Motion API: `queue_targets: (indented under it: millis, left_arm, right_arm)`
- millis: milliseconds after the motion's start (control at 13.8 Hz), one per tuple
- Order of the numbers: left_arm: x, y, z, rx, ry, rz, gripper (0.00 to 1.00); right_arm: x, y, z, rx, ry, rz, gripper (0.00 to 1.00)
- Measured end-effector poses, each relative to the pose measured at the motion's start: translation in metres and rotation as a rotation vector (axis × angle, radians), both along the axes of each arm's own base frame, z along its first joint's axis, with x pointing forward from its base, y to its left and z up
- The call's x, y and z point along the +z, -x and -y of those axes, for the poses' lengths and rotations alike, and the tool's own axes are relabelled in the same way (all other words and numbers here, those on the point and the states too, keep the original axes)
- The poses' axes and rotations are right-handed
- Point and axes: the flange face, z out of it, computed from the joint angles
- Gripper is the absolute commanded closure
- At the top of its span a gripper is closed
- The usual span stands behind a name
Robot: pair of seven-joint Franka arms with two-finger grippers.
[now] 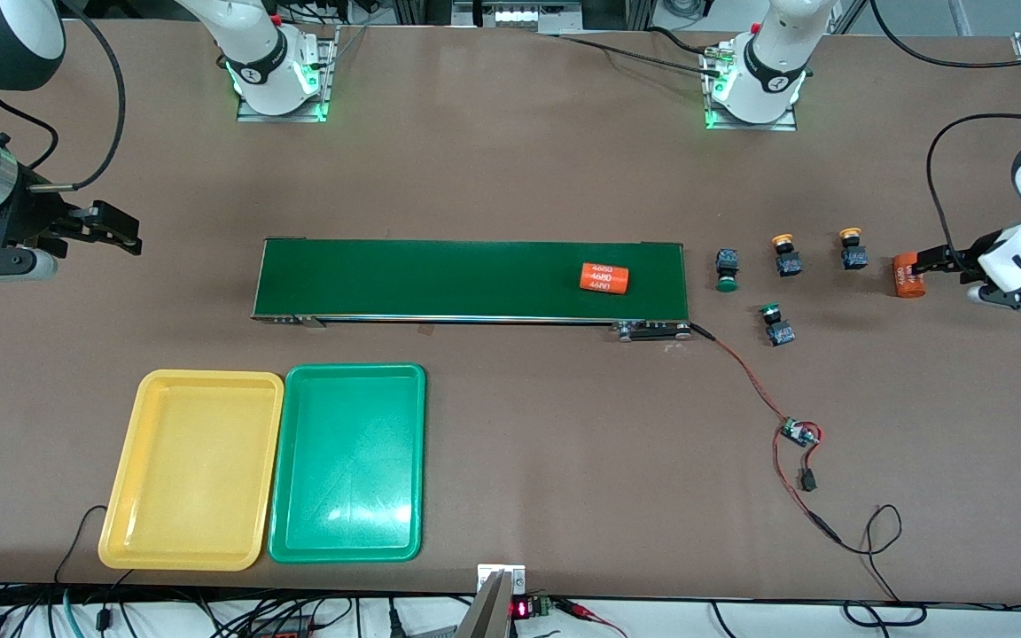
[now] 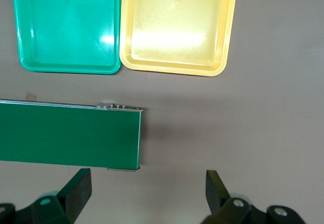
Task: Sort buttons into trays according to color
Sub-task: 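Move the left gripper back to the second orange battery, then grasp the second battery with the left gripper and place it on the belt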
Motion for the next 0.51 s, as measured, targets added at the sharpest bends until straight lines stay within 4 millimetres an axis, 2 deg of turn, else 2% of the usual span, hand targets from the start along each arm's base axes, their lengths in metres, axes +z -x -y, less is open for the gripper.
queue_targets:
  millis: [217, 506]
  left_arm:
    - [-0.022, 0.011, 0.006, 0.054, 0.017, -0.030, 0.00]
    - [-0.039, 0.014, 0.000, 0.067, 0.022, -0.015, 0.00]
  right_arm:
    - [0.000, 0.000, 0.000, 0.001, 0.000, 0.000, 0.00]
    - [0.000, 0.000, 0.000, 0.001, 0.000, 0.000, 0.00]
